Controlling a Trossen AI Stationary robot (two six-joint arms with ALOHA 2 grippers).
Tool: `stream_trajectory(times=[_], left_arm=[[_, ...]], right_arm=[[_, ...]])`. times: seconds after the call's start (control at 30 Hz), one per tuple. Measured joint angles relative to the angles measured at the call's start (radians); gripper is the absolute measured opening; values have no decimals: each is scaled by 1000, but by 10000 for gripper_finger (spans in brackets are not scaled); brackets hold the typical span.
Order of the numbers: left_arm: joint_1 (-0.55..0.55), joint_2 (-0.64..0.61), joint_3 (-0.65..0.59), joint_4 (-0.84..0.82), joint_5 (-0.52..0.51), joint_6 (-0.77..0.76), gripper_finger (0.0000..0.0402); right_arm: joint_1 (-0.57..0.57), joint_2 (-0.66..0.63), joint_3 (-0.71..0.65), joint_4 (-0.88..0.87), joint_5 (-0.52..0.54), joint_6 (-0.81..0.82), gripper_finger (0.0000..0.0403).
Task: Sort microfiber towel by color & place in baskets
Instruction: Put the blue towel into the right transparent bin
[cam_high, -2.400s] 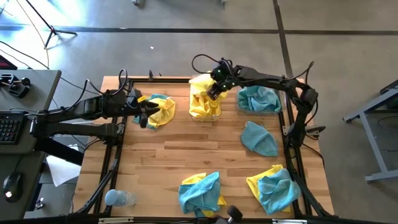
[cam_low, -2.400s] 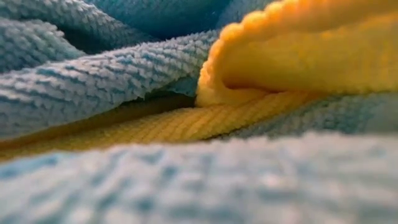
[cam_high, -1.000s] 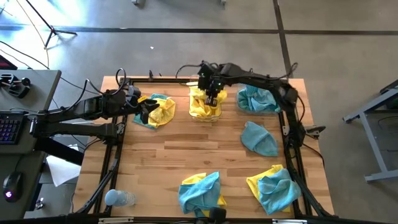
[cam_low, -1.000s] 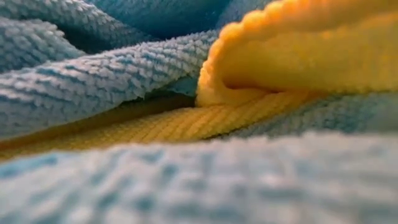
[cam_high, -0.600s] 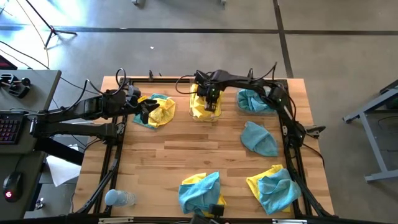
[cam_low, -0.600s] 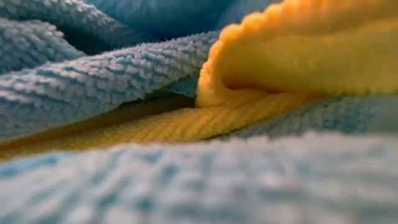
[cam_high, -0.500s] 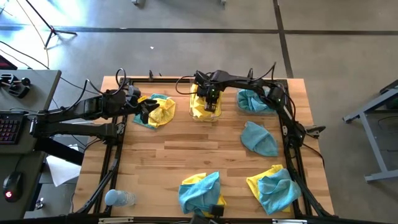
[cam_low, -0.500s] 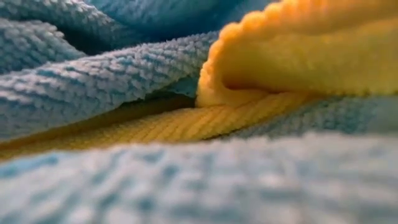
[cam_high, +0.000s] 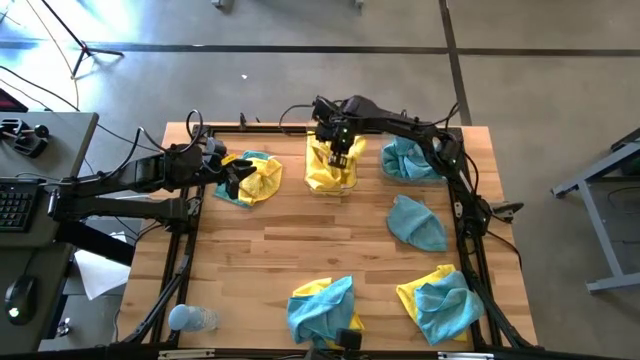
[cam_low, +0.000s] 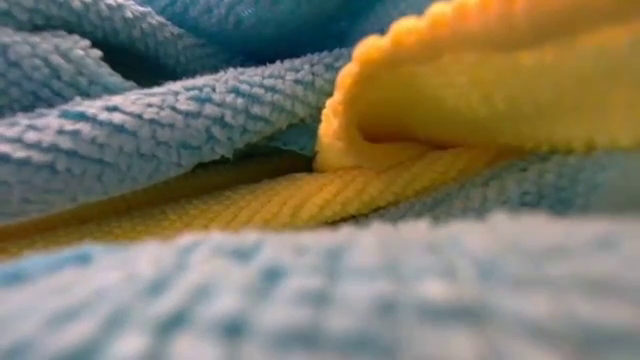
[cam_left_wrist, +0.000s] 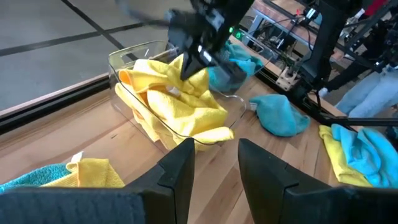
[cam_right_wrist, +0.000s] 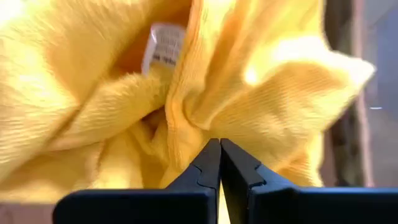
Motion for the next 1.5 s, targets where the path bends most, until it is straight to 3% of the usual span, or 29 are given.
stream_trajectory(times=[0.23, 0.43, 0.6, 0.8, 0.97, 1.17, 1.37, 1.5], left_arm=[[0, 0, 0, 0, 0, 0, 113], [0, 0, 0, -10, 13, 0, 113], [0, 0, 0, -61, 15, 0, 113], [0, 0, 0, -79, 15, 70, 113], [0, 0, 0, -74, 15, 149, 113], [0, 3, 0, -73, 15, 210, 113], [0, 38, 0, -73, 15, 217, 113], [0, 72, 0, -71, 56, 218, 113]], right_arm=[[0, -1, 163, -131, -13, 69, 4], [-3, -9, 189, -207, -148, 116, 2], [3, -108, 20, -161, -184, 212, 1], [56, -404, -387, 127, -165, 434, 0], [168, -668, -660, 250, 11, 702, 0], [392, -886, -860, 369, 220, 1052, 0], [605, -920, -949, 395, 405, 1322, 0], [697, -902, -971, 399, 455, 1454, 0]])
